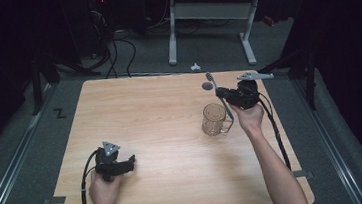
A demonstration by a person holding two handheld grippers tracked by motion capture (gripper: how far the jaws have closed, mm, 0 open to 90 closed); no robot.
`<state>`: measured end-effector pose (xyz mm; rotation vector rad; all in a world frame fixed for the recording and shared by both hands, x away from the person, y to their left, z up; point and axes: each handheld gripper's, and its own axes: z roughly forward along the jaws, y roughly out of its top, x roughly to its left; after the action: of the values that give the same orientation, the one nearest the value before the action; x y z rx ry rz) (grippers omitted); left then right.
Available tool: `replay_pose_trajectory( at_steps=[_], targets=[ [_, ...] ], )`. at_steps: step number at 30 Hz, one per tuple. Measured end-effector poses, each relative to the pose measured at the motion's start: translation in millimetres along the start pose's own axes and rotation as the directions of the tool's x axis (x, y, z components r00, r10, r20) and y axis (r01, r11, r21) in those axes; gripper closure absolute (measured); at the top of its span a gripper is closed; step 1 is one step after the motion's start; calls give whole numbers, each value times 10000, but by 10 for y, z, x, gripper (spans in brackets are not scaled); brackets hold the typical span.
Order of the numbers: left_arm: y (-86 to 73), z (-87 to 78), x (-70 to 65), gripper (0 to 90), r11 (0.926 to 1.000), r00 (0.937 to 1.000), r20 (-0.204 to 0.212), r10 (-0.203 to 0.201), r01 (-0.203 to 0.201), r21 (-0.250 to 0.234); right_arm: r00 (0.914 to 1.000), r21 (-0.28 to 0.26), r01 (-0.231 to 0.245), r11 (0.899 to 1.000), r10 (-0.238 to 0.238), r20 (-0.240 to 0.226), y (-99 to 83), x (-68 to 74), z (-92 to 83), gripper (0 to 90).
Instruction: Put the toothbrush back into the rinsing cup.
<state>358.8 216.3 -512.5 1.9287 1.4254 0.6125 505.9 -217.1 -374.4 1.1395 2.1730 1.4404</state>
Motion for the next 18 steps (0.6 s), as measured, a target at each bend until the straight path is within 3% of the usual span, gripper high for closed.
replay_pose_trajectory(
  at_steps=[18],
  targets=[
    [0, 1, -1, 172, 10000, 10000, 7, -19, 19, -13, 10000, -95, 85, 9999, -85, -31, -32, 0, 58, 796]
  ],
)
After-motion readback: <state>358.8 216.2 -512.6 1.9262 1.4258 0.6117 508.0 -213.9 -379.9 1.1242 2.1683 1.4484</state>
